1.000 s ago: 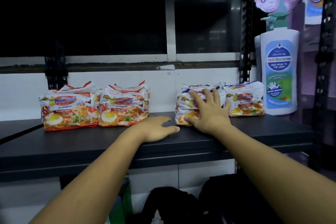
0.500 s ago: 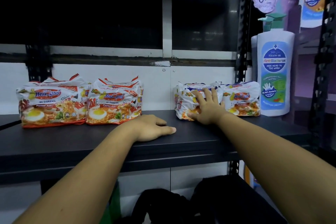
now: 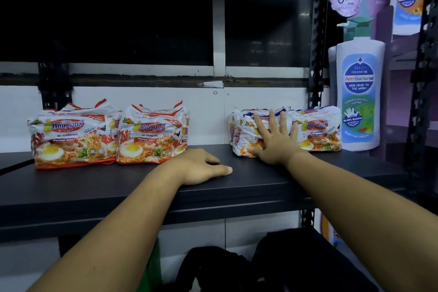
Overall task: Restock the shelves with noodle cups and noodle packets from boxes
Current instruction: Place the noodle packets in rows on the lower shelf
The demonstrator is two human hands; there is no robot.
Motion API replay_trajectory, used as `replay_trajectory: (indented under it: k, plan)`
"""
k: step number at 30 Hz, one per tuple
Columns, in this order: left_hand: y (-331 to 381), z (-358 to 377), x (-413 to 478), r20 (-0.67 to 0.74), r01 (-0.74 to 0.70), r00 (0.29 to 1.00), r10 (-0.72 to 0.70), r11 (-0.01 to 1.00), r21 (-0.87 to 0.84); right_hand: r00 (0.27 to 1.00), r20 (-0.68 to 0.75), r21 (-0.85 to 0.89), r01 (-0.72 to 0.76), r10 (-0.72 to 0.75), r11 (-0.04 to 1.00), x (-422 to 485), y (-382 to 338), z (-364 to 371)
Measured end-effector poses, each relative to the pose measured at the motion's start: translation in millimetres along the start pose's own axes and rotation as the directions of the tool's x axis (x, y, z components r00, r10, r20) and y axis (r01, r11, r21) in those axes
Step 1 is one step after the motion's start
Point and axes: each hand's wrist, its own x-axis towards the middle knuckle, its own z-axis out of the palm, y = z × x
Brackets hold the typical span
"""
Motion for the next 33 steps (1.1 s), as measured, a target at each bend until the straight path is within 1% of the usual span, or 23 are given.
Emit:
replay_trajectory:
  k: [3,5,6,7,9,10,11,14,19,22,25,27,30,33]
  plan:
    - [-2,1,1,-0.025,0.013,1.000,-0.013,1.000,-0.012,0.993,-0.108,-0.022,0.053,-0.055,0.998,-13,-7,-12]
    - [-3,1,2,-0.030,0.011,1.000,-0.011,1.000,0.000,0.978,-0.183,0.056,0.114,-0.102,0.992,-33,-18,-25]
    - [-2,1,2,-0.031,0.009,0.999,-0.008,1.000,0.003,0.976,-0.181,0.128,0.146,-0.122,0.981,-45,-25,-31]
    - [-2,2,2,-0.034,0.004,0.999,-0.004,1.000,0.006,0.981,-0.136,0.219,0.163,-0.135,0.962,-59,-31,-36]
    - [0,2,1,-0.047,0.001,0.999,-0.001,1.000,0.010,0.986,0.036,0.385,0.136,-0.162,0.913,-83,-41,-42]
    - [1,1,0,-0.058,-0.004,0.998,0.004,1.000,0.009,0.979,0.104,0.413,0.121,-0.178,0.903,-91,-44,-40]
    - [2,1,-1,-0.068,-0.015,0.998,0.015,1.000,0.004,0.972,0.147,0.404,0.109,-0.182,0.908,-96,-45,-38]
    - [6,1,-7,-0.101,-0.040,0.994,0.039,0.999,-0.007,0.965,0.206,0.340,0.082,-0.160,0.937,-99,-47,-38]
    - [13,-3,-17,-0.173,-0.067,0.982,0.070,0.997,0.027,0.945,0.262,0.342,0.100,-0.197,0.934,-97,-49,-42]
    - [15,-2,-23,-0.198,-0.061,0.978,0.072,0.996,0.059,0.944,0.248,0.331,0.126,-0.215,0.935,-98,-47,-41]
    - [19,-1,-33,-0.180,-0.056,0.981,0.073,0.994,0.099,0.944,0.237,0.348,0.137,-0.229,0.927,-102,-47,-43]
    - [21,0,-43,-0.155,-0.047,0.986,0.060,0.995,0.089,0.948,0.209,0.369,0.150,-0.239,0.917,-106,-46,-46]
    - [27,5,-67,-0.142,-0.047,0.988,0.063,0.992,0.114,0.956,0.117,0.359,0.212,-0.270,0.909,-117,-44,-47]
    - [29,12,-96,-0.209,-0.063,0.974,0.086,0.992,0.113,0.952,-0.025,0.346,0.293,-0.304,0.891,-133,-46,-47]
